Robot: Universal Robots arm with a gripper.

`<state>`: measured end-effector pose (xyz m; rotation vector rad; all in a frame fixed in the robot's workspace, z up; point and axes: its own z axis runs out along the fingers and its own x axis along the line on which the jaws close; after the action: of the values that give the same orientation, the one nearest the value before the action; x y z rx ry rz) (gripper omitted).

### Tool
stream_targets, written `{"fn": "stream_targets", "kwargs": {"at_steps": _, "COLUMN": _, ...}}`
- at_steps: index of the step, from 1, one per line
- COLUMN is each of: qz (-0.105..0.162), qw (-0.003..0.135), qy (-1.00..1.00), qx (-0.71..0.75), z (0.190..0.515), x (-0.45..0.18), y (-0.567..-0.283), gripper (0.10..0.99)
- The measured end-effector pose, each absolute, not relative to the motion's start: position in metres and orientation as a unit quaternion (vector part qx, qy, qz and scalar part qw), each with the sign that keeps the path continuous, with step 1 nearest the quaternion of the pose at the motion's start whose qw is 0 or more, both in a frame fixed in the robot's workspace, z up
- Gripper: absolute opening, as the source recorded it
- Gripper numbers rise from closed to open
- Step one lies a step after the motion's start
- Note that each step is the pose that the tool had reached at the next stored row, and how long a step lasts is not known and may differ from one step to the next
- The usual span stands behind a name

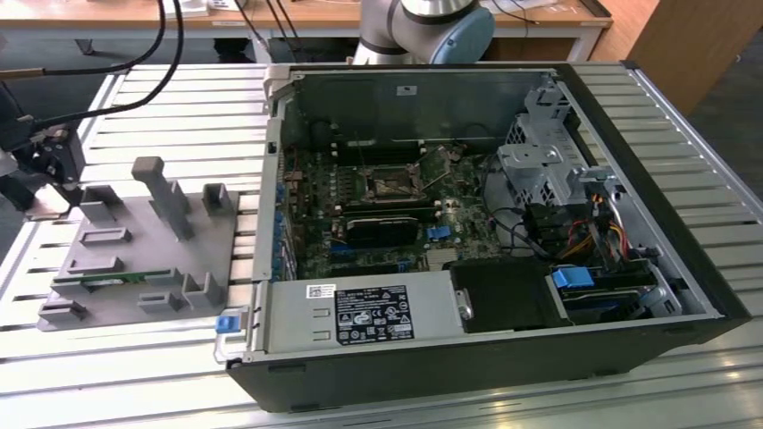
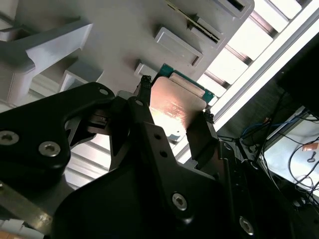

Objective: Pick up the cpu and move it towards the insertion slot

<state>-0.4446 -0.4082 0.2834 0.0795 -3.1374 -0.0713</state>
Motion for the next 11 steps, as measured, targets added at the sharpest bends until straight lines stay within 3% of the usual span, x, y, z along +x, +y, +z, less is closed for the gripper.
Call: {"fn": "stream_targets", "kwargs": {"at_steps": 11, "qz": -0.023, "qw": 0.001, "qy": -0.999, "qx": 0.025, "z": 0.2908, "x": -0.4446, "y": -0.4081, "gripper": 0.537}}
